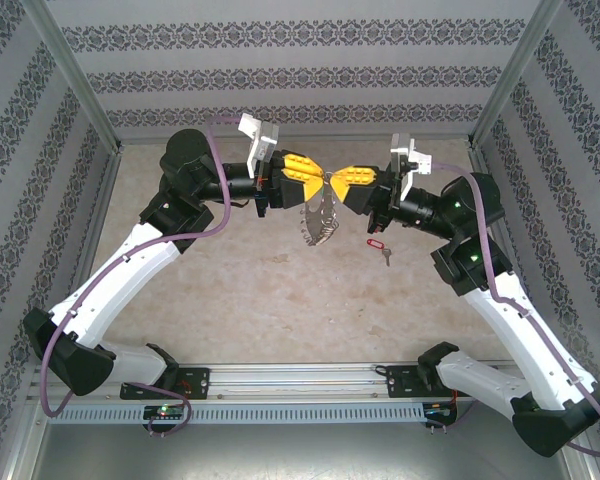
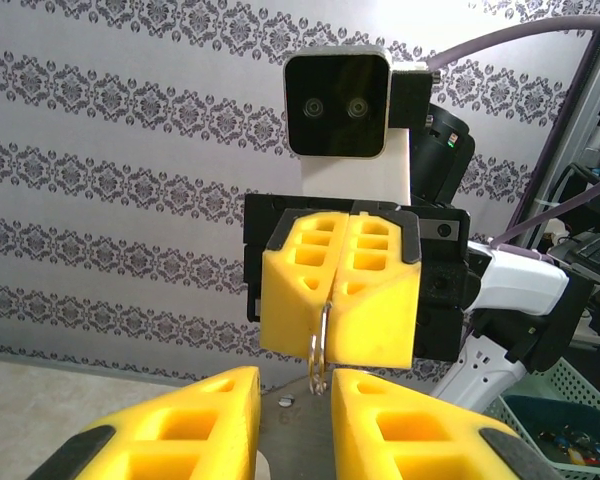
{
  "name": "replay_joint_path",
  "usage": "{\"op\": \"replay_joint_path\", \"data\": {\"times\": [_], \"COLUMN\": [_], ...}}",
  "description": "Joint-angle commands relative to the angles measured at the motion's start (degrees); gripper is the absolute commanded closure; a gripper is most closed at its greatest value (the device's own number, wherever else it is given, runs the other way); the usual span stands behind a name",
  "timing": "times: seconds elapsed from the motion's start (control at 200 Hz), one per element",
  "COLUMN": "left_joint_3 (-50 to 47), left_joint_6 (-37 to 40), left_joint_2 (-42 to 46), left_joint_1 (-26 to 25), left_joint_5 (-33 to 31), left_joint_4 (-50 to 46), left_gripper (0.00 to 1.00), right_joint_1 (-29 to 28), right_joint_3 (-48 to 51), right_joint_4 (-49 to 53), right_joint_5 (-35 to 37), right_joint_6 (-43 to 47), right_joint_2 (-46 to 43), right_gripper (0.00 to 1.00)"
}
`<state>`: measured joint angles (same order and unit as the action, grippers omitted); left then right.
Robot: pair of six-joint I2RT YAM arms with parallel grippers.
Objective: Put the keys on the keyring
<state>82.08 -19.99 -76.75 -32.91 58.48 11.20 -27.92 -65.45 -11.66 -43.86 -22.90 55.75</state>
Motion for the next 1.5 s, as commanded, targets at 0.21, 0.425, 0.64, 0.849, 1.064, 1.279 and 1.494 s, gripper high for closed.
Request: {"op": "replay_joint_path", "data": {"times": [0.21,0.425,0.64,0.849,1.064,1.279,1.494], "left_joint_3": [0.3,0.1,0.0,0.5,0.8,0.7,0.8], "left_joint_6": [-2.3,-2.9,-3.5,-3.5,-3.7,-3.5,-3.5], "left_joint_2": [0.3,-0.1,-0.6,-1.5,-2.5,-2.5,-2.7], "left_joint_1": [-0.8,-1.1,-1.1,-1.1,-1.1,-0.9,-0.7], "left_joint_5": [1.8,2.3,2.6,2.7,3.4,3.3,3.3], "left_joint_4": [5.5,5.9,6.5,6.8,7.2,7.1,6.9], "left_gripper": [0.79,0.81,0.79,0.77,0.87,0.94,0.93], "right_joint_1": [-1.5,-1.8,-1.9,-2.1,-2.1,-2.0,-2.1], "right_joint_3": [1.8,2.2,2.9,3.0,3.1,3.8,4.5], "right_joint_4": [-5.7,-7.3,-9.8,-10.5,-10.6,-11.2,-14.0], "right_joint_5": [2.1,2.5,3.2,2.6,2.9,3.9,4.2], "right_joint_6": [-1.1,-1.7,-2.9,-3.3,-3.3,-3.2,-4.7], "right_joint_2": [-1.5,-1.1,-0.5,0.4,0.5,0.1,0.7], "right_gripper": [1.0,1.0,1.0,1.0,1.0,1.0,1.0]}}
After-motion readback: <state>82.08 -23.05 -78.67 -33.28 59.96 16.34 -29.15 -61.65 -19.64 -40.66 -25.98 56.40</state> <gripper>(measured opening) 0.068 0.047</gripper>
